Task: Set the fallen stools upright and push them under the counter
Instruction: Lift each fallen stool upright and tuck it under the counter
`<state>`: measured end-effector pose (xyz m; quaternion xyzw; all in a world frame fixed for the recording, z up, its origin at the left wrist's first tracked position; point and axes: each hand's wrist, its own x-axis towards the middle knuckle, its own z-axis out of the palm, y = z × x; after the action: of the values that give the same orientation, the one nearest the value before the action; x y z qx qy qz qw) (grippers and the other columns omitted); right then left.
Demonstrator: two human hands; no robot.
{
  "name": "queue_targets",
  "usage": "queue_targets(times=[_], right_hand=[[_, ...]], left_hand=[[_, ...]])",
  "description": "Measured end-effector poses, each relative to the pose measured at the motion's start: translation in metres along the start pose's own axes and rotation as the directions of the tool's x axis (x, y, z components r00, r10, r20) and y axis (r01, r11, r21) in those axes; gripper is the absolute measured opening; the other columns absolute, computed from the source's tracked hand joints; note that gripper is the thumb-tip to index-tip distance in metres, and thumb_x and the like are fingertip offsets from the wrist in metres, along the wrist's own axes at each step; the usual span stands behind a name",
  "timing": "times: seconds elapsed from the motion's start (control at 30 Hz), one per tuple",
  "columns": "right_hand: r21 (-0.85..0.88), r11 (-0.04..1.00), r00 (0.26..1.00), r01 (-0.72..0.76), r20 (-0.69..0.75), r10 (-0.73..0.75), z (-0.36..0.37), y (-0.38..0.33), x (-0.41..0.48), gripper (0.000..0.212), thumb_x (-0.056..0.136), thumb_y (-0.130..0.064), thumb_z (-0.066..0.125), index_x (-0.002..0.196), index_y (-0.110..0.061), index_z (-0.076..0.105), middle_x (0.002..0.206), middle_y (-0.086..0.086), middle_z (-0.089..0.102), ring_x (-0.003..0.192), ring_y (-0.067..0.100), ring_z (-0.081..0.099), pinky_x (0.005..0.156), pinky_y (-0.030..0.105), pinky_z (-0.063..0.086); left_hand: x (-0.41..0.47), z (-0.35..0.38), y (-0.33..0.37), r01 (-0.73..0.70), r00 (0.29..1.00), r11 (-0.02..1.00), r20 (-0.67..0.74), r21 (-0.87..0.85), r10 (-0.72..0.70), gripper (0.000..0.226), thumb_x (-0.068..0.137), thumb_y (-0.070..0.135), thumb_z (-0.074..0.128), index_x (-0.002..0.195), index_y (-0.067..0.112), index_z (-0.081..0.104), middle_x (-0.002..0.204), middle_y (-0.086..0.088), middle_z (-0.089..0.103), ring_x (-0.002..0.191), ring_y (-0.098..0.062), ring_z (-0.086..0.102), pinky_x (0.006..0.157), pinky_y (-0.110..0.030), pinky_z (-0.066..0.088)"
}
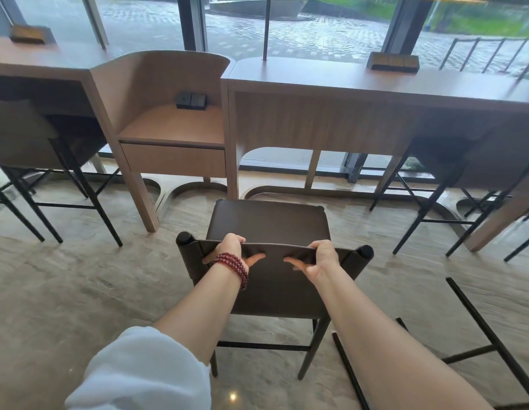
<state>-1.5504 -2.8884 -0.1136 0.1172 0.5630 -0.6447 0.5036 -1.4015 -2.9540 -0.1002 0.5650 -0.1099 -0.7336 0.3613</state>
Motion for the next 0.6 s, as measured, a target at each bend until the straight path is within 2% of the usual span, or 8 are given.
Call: queue_targets(times=[0.13, 0.2, 0.23, 0.27, 0.33, 0.4, 0.43, 0.6], right_hand=[[-0.011, 1.0, 1.0, 0.014, -0.006, -0.014, 0.017, -0.016, 0.007, 0.044, 0.075, 0.009, 0.042, 0.117, -0.003, 0.049, 0.125, 0.025, 0.044, 0.123, 0.056, 0.035, 0.071, 0.064, 0.054], [-0.009, 1.0, 1.0, 0.014, 0.0, -0.014, 0.029, -0.026, 0.012, 0.044, 0.077, 0.009, 0.04, 0.118, -0.003, 0.049, 0.128, 0.025, 0.042, 0.126, 0.06, 0.028, 0.073, 0.065, 0.053], [-0.007, 1.0, 1.0, 0.014, 0.008, -0.014, 0.034, -0.032, 0.015, 0.043, 0.078, 0.009, 0.039, 0.118, -0.003, 0.048, 0.128, 0.026, 0.04, 0.128, 0.061, 0.024, 0.075, 0.066, 0.052], [-0.005, 1.0, 1.0, 0.014, 0.012, -0.014, 0.041, -0.039, 0.019, 0.041, 0.079, 0.009, 0.039, 0.117, -0.003, 0.048, 0.129, 0.026, 0.038, 0.129, 0.062, 0.021, 0.076, 0.066, 0.051], [0.003, 1.0, 1.0, 0.006, 0.017, -0.006, 0.054, -0.052, 0.027, 0.035, 0.081, 0.008, 0.038, 0.112, -0.004, 0.048, 0.129, 0.026, 0.038, 0.13, 0.062, 0.018, 0.079, 0.066, 0.05], [0.004, 1.0, 1.0, 0.004, 0.025, -0.004, 0.07, -0.067, 0.033, 0.029, 0.083, 0.007, 0.038, 0.107, -0.005, 0.048, 0.132, 0.026, 0.037, 0.131, 0.062, 0.019, 0.079, 0.066, 0.05], [0.003, 1.0, 1.0, 0.005, 0.031, -0.005, 0.078, -0.075, 0.035, 0.028, 0.083, 0.007, 0.038, 0.107, -0.005, 0.048, 0.134, 0.026, 0.036, 0.131, 0.063, 0.018, 0.079, 0.066, 0.05], [0.02, 0.999, 0.998, 0.026, 0.06, -0.027, 0.121, -0.113, 0.054, 0.037, 0.087, 0.006, 0.032, 0.122, -0.002, 0.04, 0.149, 0.036, 0.006, 0.131, 0.067, 0.002, 0.09, 0.069, 0.042]], left_hand=[[0.004, 0.019, 0.02, -0.027, 1.0, 1.0, -0.006, -0.004, 0.027, 0.064, 0.081, 0.033, 0.07, 0.134, 0.017, 0.038, 0.131, -0.012, 0.041, 0.119, -0.04, 0.045, 0.07, -0.055, 0.056], [0.016, 0.029, 0.035, -0.028, 1.0, 0.994, 0.014, 0.105, 0.026, 0.064, 0.084, 0.031, 0.067, 0.137, 0.016, 0.035, 0.137, -0.015, 0.038, 0.122, -0.042, 0.043, 0.072, -0.049, 0.058], [0.025, 0.034, 0.04, -0.065, 0.998, 0.97, 0.024, 0.236, 0.061, 0.06, 0.088, 0.024, 0.063, 0.139, 0.012, 0.034, 0.141, -0.018, 0.037, 0.125, -0.042, 0.041, 0.072, -0.039, 0.059], [0.032, 0.04, 0.045, -0.153, 0.988, 0.869, 0.059, 0.472, 0.142, 0.056, 0.09, 0.021, 0.06, 0.139, 0.008, 0.036, 0.141, -0.02, 0.039, 0.127, -0.04, 0.042, 0.069, -0.028, 0.058], [0.046, 0.049, 0.056, -0.25, 0.947, 0.459, 0.116, 0.852, 0.3, 0.057, 0.08, 0.037, 0.071, 0.123, 0.006, 0.051, 0.125, -0.016, 0.057, 0.115, -0.032, 0.056, 0.076, -0.024, 0.057], [0.059, 0.062, 0.069, -0.225, 0.933, 0.188, 0.156, 0.956, 0.324, 0.066, 0.064, 0.052, 0.078, 0.108, 0.007, 0.06, 0.109, -0.009, 0.066, 0.103, -0.027, 0.064, 0.09, -0.036, 0.054], [0.068, 0.069, 0.077, -0.248, 0.921, 0.099, 0.203, 0.964, 0.333, 0.067, 0.062, 0.053, 0.078, 0.108, 0.007, 0.061, 0.107, -0.008, 0.067, 0.102, -0.027, 0.064, 0.092, -0.038, 0.052], [0.086, 0.108, 0.112, -0.212, 0.9, 0.009, 0.192, 0.977, 0.39, 0.077, 0.062, 0.061, 0.074, 0.115, 0.007, 0.061, 0.106, -0.008, 0.069, 0.104, -0.026, 0.065, 0.092, -0.037, 0.053]])
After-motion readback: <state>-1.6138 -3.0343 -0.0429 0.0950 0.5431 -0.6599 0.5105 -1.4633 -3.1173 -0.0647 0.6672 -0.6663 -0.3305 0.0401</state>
